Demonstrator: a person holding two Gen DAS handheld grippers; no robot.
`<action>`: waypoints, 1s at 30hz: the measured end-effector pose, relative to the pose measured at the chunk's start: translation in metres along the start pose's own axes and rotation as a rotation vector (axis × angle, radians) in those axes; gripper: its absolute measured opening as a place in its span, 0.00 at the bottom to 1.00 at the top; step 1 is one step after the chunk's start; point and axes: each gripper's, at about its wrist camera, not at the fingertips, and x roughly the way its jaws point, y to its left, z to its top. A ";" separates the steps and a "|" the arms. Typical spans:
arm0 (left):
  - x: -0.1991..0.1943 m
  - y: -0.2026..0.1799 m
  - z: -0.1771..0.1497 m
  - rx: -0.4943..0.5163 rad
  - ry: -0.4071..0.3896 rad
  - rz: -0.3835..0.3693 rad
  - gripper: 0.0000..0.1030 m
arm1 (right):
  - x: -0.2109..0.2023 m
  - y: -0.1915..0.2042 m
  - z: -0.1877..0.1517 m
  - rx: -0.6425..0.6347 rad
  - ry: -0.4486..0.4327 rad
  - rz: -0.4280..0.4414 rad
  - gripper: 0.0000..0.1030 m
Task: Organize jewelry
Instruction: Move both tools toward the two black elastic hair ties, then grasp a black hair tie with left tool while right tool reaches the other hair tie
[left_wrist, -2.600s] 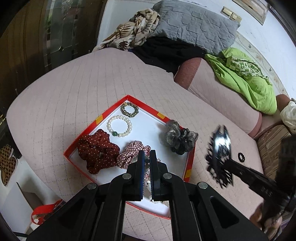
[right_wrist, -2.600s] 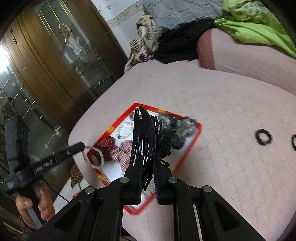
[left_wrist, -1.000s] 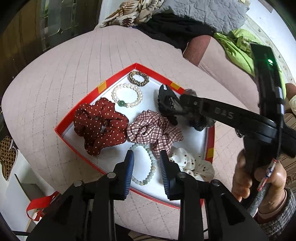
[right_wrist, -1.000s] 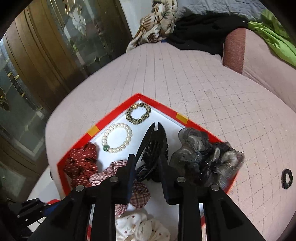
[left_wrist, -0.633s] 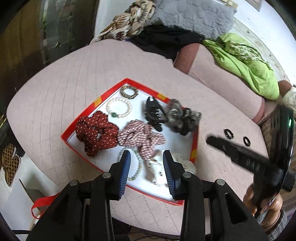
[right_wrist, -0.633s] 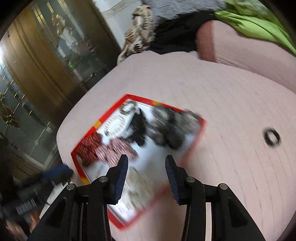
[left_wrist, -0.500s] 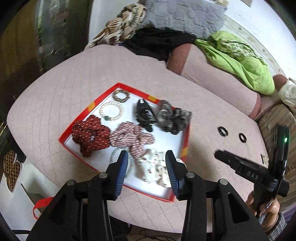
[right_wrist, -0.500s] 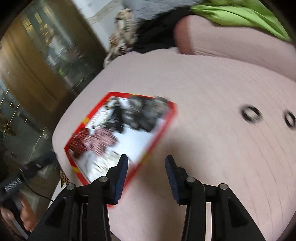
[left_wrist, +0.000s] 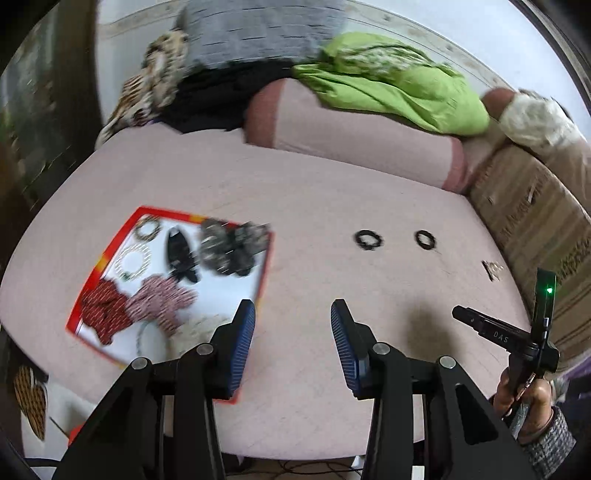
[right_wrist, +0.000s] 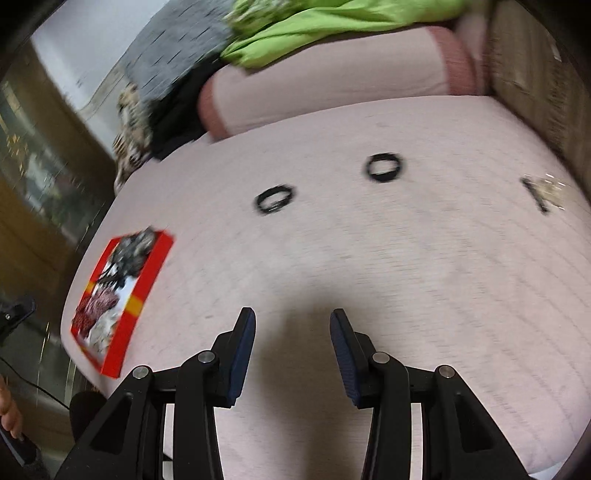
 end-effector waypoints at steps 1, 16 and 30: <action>0.002 -0.006 0.004 0.010 0.001 -0.003 0.41 | -0.004 -0.008 0.001 0.012 -0.009 -0.008 0.45; 0.100 -0.087 0.063 0.194 0.096 0.042 0.43 | 0.001 -0.086 0.024 0.155 -0.046 -0.047 0.45; 0.242 -0.089 0.086 0.169 0.206 0.001 0.41 | 0.067 -0.094 0.096 0.091 -0.042 -0.173 0.45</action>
